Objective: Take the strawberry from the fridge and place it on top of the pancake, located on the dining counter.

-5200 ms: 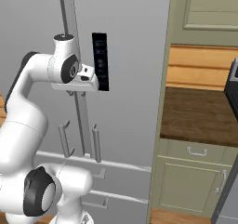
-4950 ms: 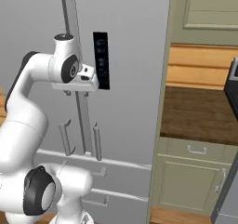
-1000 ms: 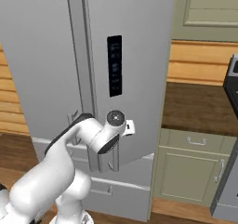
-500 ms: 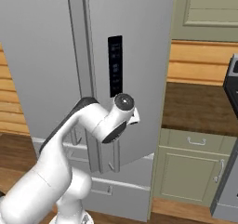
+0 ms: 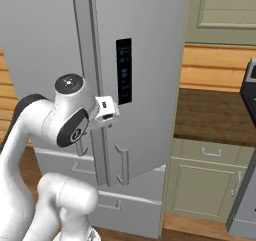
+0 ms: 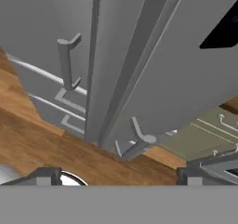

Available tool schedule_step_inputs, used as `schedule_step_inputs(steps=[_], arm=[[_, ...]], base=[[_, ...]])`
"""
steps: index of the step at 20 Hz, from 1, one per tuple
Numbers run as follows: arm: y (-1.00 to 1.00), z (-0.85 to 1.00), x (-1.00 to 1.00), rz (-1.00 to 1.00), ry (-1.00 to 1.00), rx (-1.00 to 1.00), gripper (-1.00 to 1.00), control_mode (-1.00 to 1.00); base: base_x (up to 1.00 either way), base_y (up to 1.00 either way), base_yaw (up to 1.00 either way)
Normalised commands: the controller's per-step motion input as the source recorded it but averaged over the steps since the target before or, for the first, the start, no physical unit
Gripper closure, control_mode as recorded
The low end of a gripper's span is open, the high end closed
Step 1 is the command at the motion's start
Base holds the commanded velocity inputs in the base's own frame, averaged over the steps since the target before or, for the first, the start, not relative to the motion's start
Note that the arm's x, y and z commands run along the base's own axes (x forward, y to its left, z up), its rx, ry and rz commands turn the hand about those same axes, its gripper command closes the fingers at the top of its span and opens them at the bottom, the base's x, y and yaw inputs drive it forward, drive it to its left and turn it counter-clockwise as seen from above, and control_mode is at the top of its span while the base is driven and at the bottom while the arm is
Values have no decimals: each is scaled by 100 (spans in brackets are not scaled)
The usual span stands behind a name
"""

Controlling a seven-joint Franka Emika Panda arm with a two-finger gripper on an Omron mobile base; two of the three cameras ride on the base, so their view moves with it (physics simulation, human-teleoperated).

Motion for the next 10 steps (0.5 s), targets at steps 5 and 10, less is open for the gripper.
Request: schedule_step_inputs(steps=[5, 10], arm=[[100, 57, -38, -18, 1, -49, -100, -100], [99, 43, 0, -18, 18, -53, -100, -100]], base=[[0, 0, 0], [0, 0, 0]])
